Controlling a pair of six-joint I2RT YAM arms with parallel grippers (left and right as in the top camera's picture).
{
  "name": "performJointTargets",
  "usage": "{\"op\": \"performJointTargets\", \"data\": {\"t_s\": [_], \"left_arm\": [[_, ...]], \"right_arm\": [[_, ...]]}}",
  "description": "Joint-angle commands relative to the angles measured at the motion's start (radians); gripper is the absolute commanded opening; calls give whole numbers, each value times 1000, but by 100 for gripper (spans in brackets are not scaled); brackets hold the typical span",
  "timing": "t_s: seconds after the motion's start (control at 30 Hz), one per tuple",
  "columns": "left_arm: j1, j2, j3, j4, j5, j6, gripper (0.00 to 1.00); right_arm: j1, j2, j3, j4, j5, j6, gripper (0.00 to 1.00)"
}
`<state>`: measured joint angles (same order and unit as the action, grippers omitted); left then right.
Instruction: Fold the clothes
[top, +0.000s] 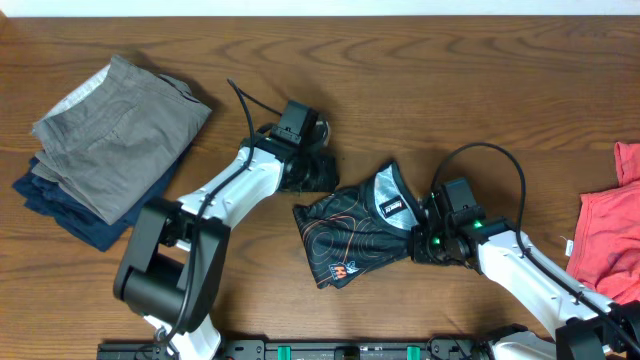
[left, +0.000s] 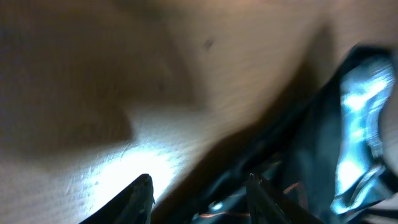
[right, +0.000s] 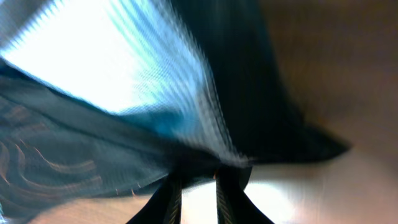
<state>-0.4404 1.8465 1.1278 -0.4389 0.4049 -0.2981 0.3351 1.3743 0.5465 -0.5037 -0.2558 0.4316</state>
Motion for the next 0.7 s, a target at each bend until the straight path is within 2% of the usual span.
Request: {"op": "performJointTargets", "data": {"t_s": [0.0, 0.13, 0.17, 0.2, 0.3, 0.47, 0.57, 0.67], "left_arm": [[2, 43, -33, -50, 2, 25, 50], [2, 69, -54, -139, 2, 24, 48], [2, 72, -59, -169, 3, 18, 39], [2, 72, -61, -198, 4, -7, 34], [2, 72, -61, -291, 53, -124, 24], [2, 69, -61, -319, 316, -231, 22], [13, 48, -51, -320, 319, -261, 22], [40, 13, -38, -319, 275, -261, 28]], "right_arm": [[8, 6, -1, 77, 61, 24, 20], [8, 38, -1, 173, 119, 24, 21], [8, 53, -1, 201, 142, 24, 22], [8, 64, -1, 224, 161, 23, 22], [-9, 107, 1, 318, 193, -27, 22], [-61, 150, 29, 396, 192, -89, 21], [-92, 145, 57, 356, 186, -114, 25], [-107, 144, 82, 272, 184, -119, 38]]}}
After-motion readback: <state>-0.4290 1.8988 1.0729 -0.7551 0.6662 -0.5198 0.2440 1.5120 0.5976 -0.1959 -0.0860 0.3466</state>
